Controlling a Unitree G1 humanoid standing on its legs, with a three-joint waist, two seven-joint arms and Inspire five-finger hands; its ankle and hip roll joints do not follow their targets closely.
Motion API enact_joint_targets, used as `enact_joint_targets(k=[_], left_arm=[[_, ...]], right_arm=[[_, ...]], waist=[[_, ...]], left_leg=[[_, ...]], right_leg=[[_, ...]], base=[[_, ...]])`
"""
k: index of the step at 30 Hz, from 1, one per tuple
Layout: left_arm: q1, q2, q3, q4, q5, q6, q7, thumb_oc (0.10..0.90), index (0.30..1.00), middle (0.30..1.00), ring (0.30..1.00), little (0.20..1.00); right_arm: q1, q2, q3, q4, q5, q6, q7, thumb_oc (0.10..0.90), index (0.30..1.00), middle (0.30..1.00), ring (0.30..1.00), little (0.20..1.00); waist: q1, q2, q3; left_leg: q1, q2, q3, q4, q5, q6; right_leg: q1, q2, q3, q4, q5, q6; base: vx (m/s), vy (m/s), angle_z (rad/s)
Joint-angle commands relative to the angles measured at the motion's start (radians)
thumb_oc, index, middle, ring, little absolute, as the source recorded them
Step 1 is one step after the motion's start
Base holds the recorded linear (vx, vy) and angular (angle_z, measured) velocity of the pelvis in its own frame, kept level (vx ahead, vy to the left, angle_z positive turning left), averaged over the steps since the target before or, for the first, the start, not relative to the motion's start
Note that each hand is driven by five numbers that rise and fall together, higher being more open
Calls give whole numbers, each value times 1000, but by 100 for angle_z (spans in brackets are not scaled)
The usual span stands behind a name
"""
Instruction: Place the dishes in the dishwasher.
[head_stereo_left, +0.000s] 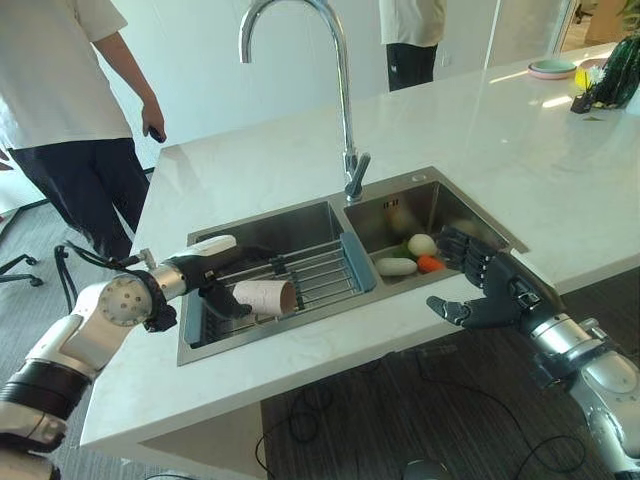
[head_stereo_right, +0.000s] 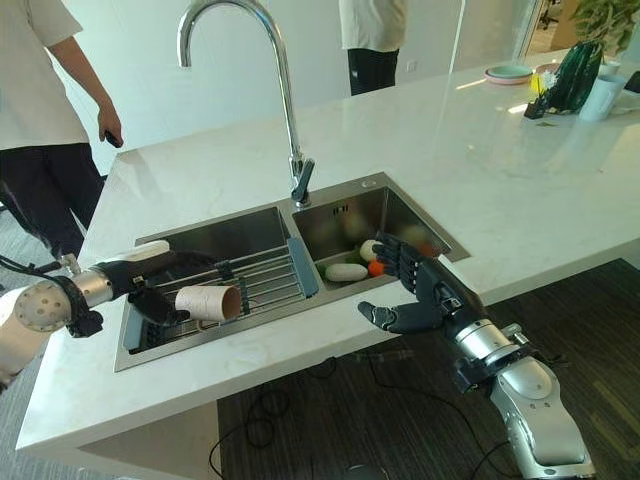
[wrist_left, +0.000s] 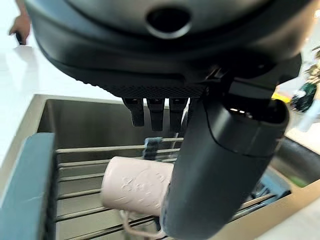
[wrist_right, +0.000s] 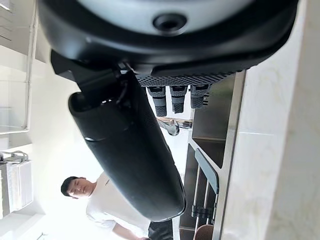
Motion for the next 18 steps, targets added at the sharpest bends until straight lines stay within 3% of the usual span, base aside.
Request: enact_joint_targets(k=[1, 18], left_arm=[[-146, -6, 63, 27, 27, -40, 52, 800, 900, 900, 900, 900], [-161, -69, 30, 223, 154, -68, 188, 800, 900, 900, 900, 900]], right_arm=[[-128, -24, -48, -41, 37, -99, 2, 800, 900, 900, 900, 900], [-124, -34, -68, -32, 29, -108, 28, 800, 900, 900, 900, 900]], waist=[[-15, -5, -29], [-44, -21, -40]], left_leg=[[47, 5, 1, 81, -205, -13], [62, 20, 35, 81, -208, -11]], right_leg=[[79, 12, -42, -61, -68, 91], [74, 21, -14, -61, -68, 93]], base=[[0, 0, 0], [3, 8, -7]])
